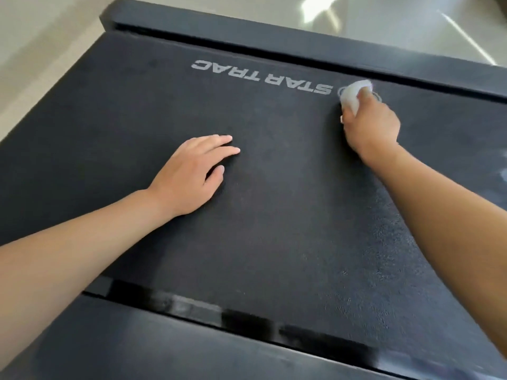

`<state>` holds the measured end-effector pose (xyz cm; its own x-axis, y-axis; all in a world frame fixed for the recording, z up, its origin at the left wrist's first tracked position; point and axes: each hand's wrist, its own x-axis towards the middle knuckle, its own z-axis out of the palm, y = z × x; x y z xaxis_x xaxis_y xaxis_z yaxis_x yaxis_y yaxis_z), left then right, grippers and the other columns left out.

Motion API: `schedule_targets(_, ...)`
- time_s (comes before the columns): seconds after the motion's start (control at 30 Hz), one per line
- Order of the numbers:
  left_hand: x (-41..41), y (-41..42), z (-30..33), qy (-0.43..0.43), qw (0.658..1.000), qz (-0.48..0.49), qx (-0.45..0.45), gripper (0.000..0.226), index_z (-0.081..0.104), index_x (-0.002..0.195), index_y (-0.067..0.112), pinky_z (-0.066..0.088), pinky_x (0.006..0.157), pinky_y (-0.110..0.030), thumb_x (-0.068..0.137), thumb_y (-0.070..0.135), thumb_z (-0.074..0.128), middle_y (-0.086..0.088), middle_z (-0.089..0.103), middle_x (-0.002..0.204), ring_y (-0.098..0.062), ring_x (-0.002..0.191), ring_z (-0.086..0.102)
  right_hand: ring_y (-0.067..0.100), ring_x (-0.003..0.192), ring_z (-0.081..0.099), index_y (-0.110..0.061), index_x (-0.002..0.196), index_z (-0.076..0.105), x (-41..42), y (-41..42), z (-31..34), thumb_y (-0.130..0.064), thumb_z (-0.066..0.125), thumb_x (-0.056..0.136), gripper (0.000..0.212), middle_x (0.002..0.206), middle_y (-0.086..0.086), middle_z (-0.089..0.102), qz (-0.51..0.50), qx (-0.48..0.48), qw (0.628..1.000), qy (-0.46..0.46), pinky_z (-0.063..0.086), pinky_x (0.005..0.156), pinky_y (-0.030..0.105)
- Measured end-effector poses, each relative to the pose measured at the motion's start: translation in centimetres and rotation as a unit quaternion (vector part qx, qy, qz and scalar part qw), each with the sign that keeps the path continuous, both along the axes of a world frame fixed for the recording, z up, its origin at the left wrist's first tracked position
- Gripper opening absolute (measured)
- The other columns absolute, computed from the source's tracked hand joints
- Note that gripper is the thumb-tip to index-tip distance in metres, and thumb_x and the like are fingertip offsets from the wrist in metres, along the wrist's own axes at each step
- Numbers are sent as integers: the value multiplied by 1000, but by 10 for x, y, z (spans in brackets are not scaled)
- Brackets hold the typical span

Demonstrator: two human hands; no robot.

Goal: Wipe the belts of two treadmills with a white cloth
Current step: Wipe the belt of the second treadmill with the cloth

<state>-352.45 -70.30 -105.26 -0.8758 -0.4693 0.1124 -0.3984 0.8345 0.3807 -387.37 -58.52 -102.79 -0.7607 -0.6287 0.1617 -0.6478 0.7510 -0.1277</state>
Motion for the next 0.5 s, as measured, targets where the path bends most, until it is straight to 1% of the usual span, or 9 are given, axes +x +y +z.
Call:
schedule_targets(0.07, 1, -1, 0, 5, 1000, -3, 7, 48, 60, 146, 22, 28, 125, -38, 100, 24, 44, 4, 50, 159, -19, 148, 42, 41, 94, 65, -16, 135, 44, 49, 2, -3, -45, 53, 98, 48, 104, 14, 68, 78, -11, 997, -6, 47, 73, 42)
schedule_targets(0.13, 0, -4, -2, 36, 999, 9, 0, 47, 67, 138, 20, 41, 114, -38, 95, 17, 46, 3, 59, 151, -24, 134, 52, 33, 83, 64, -20, 109, 48, 120, 20, -7, -44, 57, 96, 29, 92, 0, 64, 246, -42, 967, -43, 46, 64, 39)
schedule_targets(0.2, -8, -9, -1, 83, 995, 42, -30, 46, 78, 119, 18, 54, 88, -38, 87, 8, 46, 2, 73, 130, -27, 110, 62, 28, 74, 59, -20, 96, 46, 194, 53, -1, -38, 60, 94, 22, 85, -4, 58, 419, -47, 903, -80, 42, 57, 37)
schedule_targets(0.23, -15, -12, 0, 97, 992, 61, -44, 44, 81, 107, 18, 54, 76, -37, 84, 6, 46, 2, 78, 117, -27, 99, 63, 27, 71, 55, -18, 95, 49, 221, 70, -1, -35, 59, 94, 20, 84, -2, 57, 495, -37, 863, -99, 41, 57, 37)
schedule_targets(0.3, -30, -14, 0, 89, 990, 82, -67, 33, 77, 91, 16, 46, 64, -37, 82, 5, 47, -1, 74, 95, -30, 86, 58, 26, 71, 50, -15, 99, 54, 238, 93, -2, -32, 57, 96, 18, 86, 2, 56, 598, 7, 792, -121, 39, 60, 37)
schedule_targets(0.33, -37, -12, 0, 85, 991, 76, -76, 28, 72, 89, 14, 44, 64, -39, 81, 4, 48, -3, 67, 92, -31, 84, 55, 25, 72, 49, -13, 100, 56, 228, 97, -3, -32, 58, 97, 19, 88, 2, 57, 615, 20, 779, -122, 38, 62, 36)
schedule_targets(0.37, -44, -8, -2, 89, 991, 59, -80, 25, 68, 91, 13, 43, 65, -41, 81, 4, 48, -5, 61, 94, -31, 84, 52, 24, 73, 50, -12, 100, 58, 209, 96, -3, -33, 59, 97, 21, 88, 1, 58, 601, 21, 790, -118, 38, 63, 35)
schedule_targets(0.4, -50, -3, -5, 94, 992, 35, -80, 26, 66, 95, 13, 44, 70, -43, 81, 6, 45, -6, 59, 98, -31, 87, 52, 23, 75, 53, -13, 100, 59, 185, 92, -2, -36, 59, 97, 23, 88, -1, 59, 551, 6, 827, -107, 40, 63, 34)
schedule_targets(0.5, -60, 3, -14, 100, 992, -28, -65, 39, 66, 111, 15, 45, 90, -42, 85, 16, 37, -3, 62, 116, -29, 102, 57, 31, 77, 60, -17, 103, 50, 79, 75, -1, -46, 53, 100, 29, 85, 0, 63, 241, -21, 970, -36, 44, 62, 36)
